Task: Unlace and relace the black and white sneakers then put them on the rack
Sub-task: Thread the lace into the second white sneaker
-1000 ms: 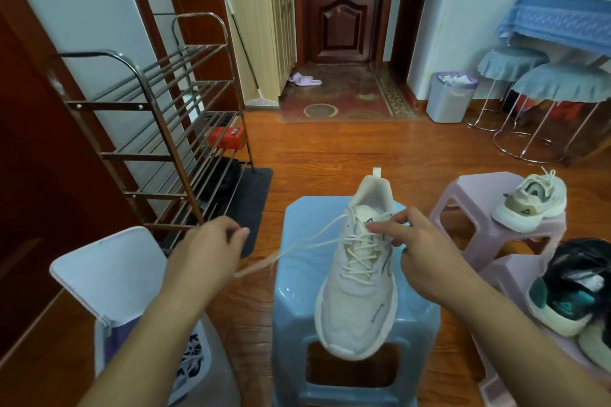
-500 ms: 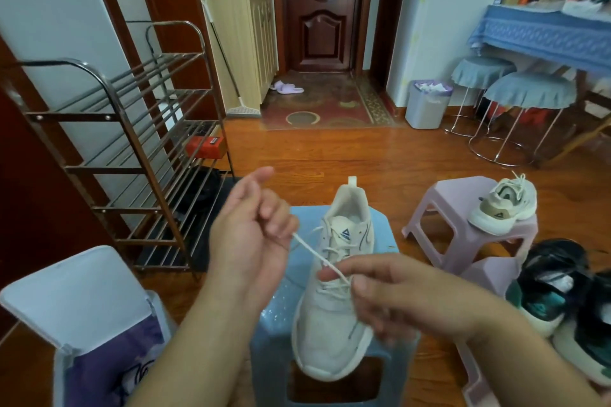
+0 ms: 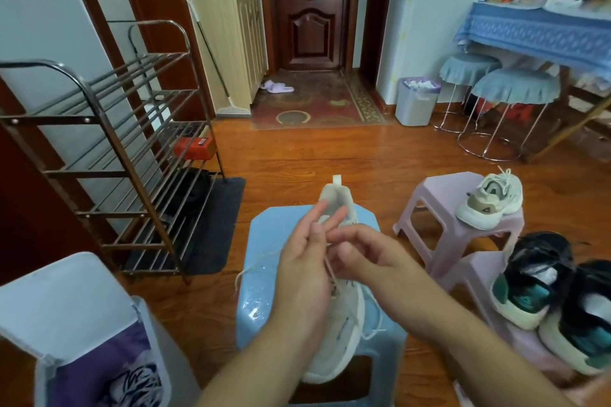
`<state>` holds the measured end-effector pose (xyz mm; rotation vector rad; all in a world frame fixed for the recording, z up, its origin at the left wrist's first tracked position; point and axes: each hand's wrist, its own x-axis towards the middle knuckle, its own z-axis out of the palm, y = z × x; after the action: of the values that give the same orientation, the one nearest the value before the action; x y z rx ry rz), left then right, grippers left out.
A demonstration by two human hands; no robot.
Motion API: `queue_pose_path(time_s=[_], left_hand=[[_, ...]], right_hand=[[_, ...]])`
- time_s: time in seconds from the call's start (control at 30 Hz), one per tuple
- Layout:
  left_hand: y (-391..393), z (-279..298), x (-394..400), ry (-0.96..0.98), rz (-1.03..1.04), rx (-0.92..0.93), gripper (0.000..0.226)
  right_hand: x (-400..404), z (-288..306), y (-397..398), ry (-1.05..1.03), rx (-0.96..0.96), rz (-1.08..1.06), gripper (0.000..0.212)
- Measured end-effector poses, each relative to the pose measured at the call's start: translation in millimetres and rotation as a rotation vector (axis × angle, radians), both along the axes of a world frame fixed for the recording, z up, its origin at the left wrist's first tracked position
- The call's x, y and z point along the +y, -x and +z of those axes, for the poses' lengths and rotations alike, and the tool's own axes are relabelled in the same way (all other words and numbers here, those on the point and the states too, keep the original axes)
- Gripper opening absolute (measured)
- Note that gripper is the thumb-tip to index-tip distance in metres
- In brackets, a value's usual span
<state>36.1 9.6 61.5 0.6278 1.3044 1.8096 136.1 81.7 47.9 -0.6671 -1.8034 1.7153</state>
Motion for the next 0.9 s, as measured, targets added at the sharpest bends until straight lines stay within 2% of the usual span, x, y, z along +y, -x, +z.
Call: queue_pose_path(time_s=[0.07,0.17,0.23,0.3,0.37,0.43,0.53,0.6,0.67,0.77,0.9], left_hand=[[-7.3,-2.4,2.2,-0.020,0.035,0.015,0.034],[-8.8,-5.5,4.9,-0.002,0.002,-0.040,0.035],[0.0,-5.8,6.3,0.006,-0.037,-0.004,0.035],[20.4,-8.6,9.4,0.039,0.046,0.209,0.034],[44.9,-14.4,13.2,0.164,0.165,0.490,0.032],[57.7,-23.8,14.3,0.365,0.124,0.620,0.033],[53.3,-41.2,13.2,0.556,-0.089,0.644,0.067],[50.3,-51.6,13.1,0.522,-0.107,0.686,0.087],[49.4,-56.3,9.9,0.493,-0.116,0.691,0.100],[48.7,-58.5,3.9,0.483,-0.141,0.747,0.108],[45.1,-61.1,-0.9,0.470,-0.133,0.742,0.107]], right_hand=[[-12.9,-3.5,7.6,0.167,0.094,-0.016,0.015],[-11.2,-9.0,9.2,0.274,0.068,-0.082,0.014],[0.1,-8.5,4.7,0.161,-0.043,-0.146,0.015],[17.6,-8.8,-1.6,-0.066,-0.211,-0.313,0.021],[35.1,-8.3,-6.4,-0.203,-0.310,-0.466,0.025],[46.2,-6.7,-3.4,-0.338,-0.363,-0.505,0.023],[50.6,3.0,16.7,-0.611,-0.487,-0.303,0.013],[56.1,11.0,33.6,-0.759,-0.638,-0.149,0.013],[65.0,19.4,45.8,-0.802,-0.748,-0.076,0.013],[78.5,30.3,54.8,-0.812,-0.881,-0.049,0.010],[83.2,36.8,56.6,-0.808,-1.002,0.045,0.024]])
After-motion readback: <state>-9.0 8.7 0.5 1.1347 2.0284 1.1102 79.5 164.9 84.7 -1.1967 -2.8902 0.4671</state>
